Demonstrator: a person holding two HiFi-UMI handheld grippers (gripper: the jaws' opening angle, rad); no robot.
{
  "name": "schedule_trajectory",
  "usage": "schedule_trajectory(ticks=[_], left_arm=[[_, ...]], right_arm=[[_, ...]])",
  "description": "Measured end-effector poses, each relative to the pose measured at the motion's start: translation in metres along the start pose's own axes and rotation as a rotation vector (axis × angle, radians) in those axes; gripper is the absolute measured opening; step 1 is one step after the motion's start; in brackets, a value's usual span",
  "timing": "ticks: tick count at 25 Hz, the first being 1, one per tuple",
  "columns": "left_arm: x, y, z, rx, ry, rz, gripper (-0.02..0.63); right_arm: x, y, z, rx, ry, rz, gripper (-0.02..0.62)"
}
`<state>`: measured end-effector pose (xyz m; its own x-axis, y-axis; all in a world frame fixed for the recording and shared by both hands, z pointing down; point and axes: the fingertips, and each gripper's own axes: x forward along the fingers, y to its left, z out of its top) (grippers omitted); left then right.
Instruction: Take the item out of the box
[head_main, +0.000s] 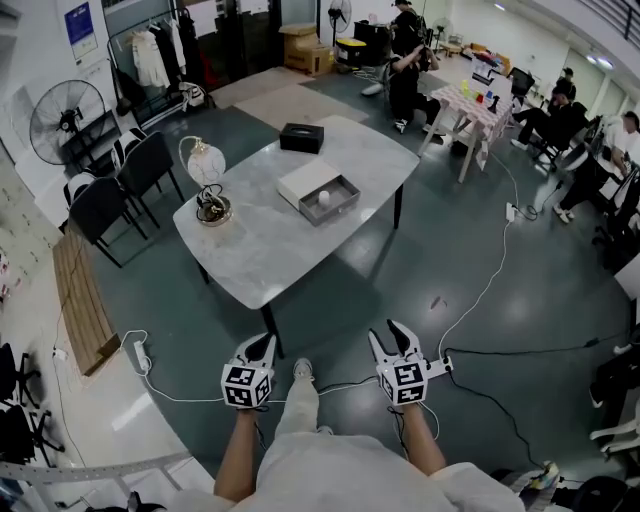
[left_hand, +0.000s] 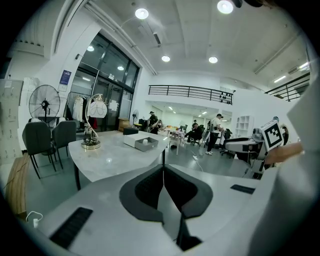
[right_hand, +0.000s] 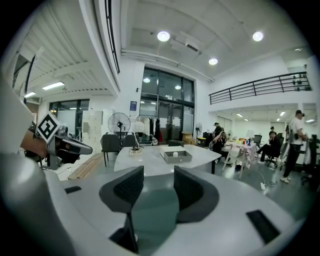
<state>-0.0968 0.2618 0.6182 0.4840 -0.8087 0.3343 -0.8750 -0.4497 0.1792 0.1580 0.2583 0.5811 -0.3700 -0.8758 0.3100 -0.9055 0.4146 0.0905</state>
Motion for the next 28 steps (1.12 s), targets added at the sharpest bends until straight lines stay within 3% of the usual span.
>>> schedule_trajectory(ticks=[11,28], left_arm=[[0.064,0.048,0.017,-0.023,0.012,-0.025,0.017],[0.172,0.119,0.078,-0.032,0.018,-0.096,0.017]], right_arm=[[0.072,-0.020,0.012,-0.010,0.033,-0.017,0.189],[0.181,-0.057,0.061,-0.021,0.063,-0.072,0.189]])
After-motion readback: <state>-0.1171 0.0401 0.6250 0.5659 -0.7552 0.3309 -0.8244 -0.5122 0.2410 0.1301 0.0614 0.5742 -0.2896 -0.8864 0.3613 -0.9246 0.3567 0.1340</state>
